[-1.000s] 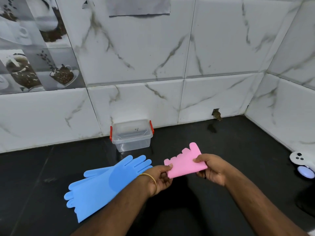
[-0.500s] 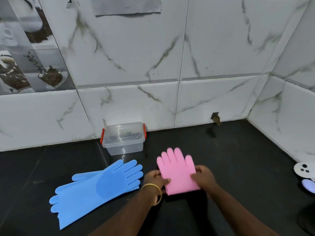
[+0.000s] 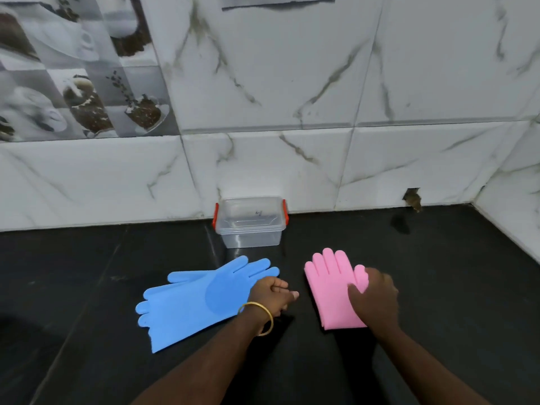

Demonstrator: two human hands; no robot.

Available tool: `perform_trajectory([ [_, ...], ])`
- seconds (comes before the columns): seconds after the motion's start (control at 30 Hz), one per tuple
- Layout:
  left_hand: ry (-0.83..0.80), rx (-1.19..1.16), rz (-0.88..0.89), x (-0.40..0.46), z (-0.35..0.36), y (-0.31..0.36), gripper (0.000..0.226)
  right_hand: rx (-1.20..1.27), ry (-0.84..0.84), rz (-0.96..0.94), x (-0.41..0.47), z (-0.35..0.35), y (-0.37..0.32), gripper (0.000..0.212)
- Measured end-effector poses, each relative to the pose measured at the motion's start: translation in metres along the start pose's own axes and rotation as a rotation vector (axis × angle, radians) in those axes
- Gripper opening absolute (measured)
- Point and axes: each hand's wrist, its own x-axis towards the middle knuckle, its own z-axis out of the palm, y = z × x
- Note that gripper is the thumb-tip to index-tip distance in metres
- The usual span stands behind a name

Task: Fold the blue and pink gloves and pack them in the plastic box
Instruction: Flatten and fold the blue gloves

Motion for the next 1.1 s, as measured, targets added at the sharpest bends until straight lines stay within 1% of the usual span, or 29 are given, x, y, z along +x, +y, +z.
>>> perform_trajectory([
  [0.07, 0.092, 0.036, 0.084, 0.001, -0.041, -0.001, 0.02, 0.038, 0.064, -0.14, -0.012, 0.01, -0.028, 0.045],
  [0.13, 0.241, 0.116, 0.155, 0.001, -0.09, -0.006, 0.018, 0.038, 0.023, -0.249, -0.025, 0.026, -0.056, 0.038],
  [0.17, 0.332, 0.201, 0.18, 0.0, -0.116, -0.011, 0.019, 0.054, -0.032, -0.267, -0.032, 0.035, -0.069, 0.035],
  [0.2, 0.422, 0.317, 0.181, -0.001, -0.143, -0.017, 0.023, 0.106, -0.105, -0.257, -0.039, 0.046, -0.081, 0.032],
  [0.23, 0.497, 0.458, 0.143, -0.003, -0.165, -0.023, 0.033, 0.162, -0.189, -0.229, -0.045, 0.056, -0.089, 0.03],
  [0.27, 0.542, 0.603, 0.055, -0.004, -0.185, -0.032, 0.047, 0.195, -0.263, -0.202, -0.052, 0.066, -0.096, 0.028],
  [0.3, 0.543, 0.717, -0.061, -0.007, -0.204, -0.04, 0.06, 0.206, -0.316, -0.181, -0.058, 0.077, -0.102, 0.027],
  [0.33, 0.509, 0.783, -0.161, -0.009, -0.218, -0.047, 0.069, 0.205, -0.351, -0.155, -0.064, 0.087, -0.107, 0.028],
  [0.37, 0.467, 0.807, -0.217, -0.011, -0.229, -0.053, 0.074, 0.201, -0.372, -0.122, -0.069, 0.096, -0.111, 0.029],
  [0.43, 0.428, 0.838, -0.208, -0.011, -0.243, -0.06, 0.068, 0.195, -0.374, -0.049, -0.075, 0.107, -0.117, 0.034],
  [0.53, 0.436, 0.933, -0.128, -0.011, -0.254, -0.062, 0.051, 0.177, -0.347, 0.021, -0.077, 0.118, -0.124, 0.039],
  [0.57, 0.44, 0.944, -0.107, -0.01, -0.255, -0.062, 0.043, 0.205, -0.342, 0.059, -0.076, 0.118, -0.125, 0.038],
  [0.63, 0.44, 0.919, -0.067, -0.009, -0.258, -0.063, 0.025, 0.309, -0.331, 0.159, -0.077, 0.118, -0.13, 0.032],
  [0.7, 0.395, 0.803, -0.002, -0.007, -0.26, -0.064, 0.021, 0.392, -0.321, 0.238, -0.077, 0.116, -0.135, 0.033],
  [0.8, 0.295, 0.369, 0.11, -0.004, -0.258, -0.061, 0.024, 0.443, -0.296, 0.284, -0.071, 0.113, -0.141, 0.024],
  [0.87, 0.295, 0.192, 0.165, -0.003, -0.255, -0.057, 0.025, 0.533, -0.308, 0.329, -0.067, 0.106, -0.146, 0.017],
  [0.93, 0.319, 0.05, 0.164, -0.002, -0.253, -0.054, 0.02, 0.633, -0.322, 0.355, -0.065, 0.095, -0.149, 0.014],
  [1.0, 0.317, -0.028, 0.158, -0.001, -0.251, -0.052, 0.015, 0.691, -0.309, 0.345, -0.069, 0.079, -0.147, 0.012],
  [1.1, 0.233, -0.033, 0.139, -0.004, -0.248, -0.056, 0.017, 0.75, -0.289, 0.336, -0.083, 0.057, -0.128, 0.011],
])
